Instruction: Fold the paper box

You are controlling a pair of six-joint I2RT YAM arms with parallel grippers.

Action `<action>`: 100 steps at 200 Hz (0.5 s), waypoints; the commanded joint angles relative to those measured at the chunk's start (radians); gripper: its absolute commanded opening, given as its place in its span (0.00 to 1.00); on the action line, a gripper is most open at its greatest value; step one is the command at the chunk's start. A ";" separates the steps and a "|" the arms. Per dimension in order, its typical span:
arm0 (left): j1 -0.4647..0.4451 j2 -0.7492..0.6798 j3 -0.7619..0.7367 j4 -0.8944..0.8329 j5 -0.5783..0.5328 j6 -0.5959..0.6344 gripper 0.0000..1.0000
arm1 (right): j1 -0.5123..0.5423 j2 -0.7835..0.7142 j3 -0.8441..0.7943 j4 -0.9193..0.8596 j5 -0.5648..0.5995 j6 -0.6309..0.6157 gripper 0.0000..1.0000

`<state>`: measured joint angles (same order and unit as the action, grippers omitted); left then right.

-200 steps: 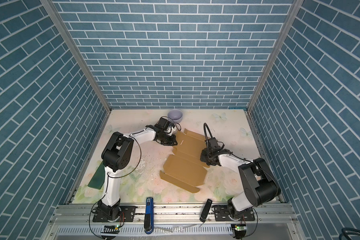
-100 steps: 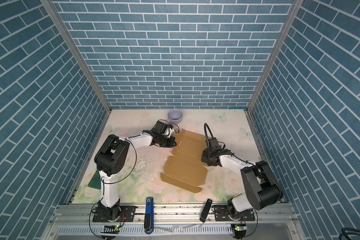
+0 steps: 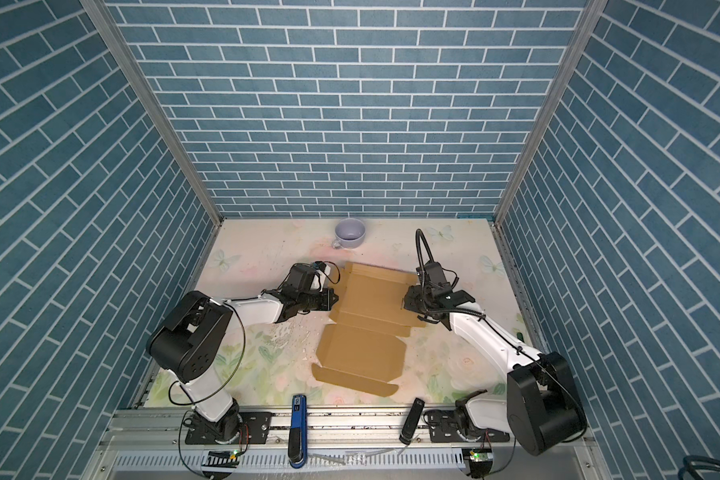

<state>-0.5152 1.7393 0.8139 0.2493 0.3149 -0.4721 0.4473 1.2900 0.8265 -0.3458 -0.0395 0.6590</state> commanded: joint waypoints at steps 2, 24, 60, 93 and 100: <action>-0.017 -0.043 -0.051 0.163 -0.084 -0.020 0.00 | 0.006 -0.012 0.064 -0.046 0.019 0.056 0.48; -0.031 -0.071 -0.108 0.263 -0.147 -0.025 0.00 | 0.006 0.007 0.114 -0.051 0.030 0.104 0.50; -0.061 -0.090 -0.202 0.430 -0.255 -0.037 0.00 | 0.006 0.033 0.143 0.059 0.022 0.268 0.53; -0.087 -0.084 -0.282 0.593 -0.336 -0.037 0.00 | 0.016 0.062 0.137 0.181 0.039 0.452 0.57; -0.091 -0.080 -0.297 0.627 -0.349 -0.039 0.00 | 0.019 0.069 0.139 0.198 0.048 0.486 0.58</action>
<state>-0.5896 1.6642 0.5613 0.6880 0.0624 -0.5068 0.4507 1.3350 0.9348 -0.2501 -0.0277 0.9470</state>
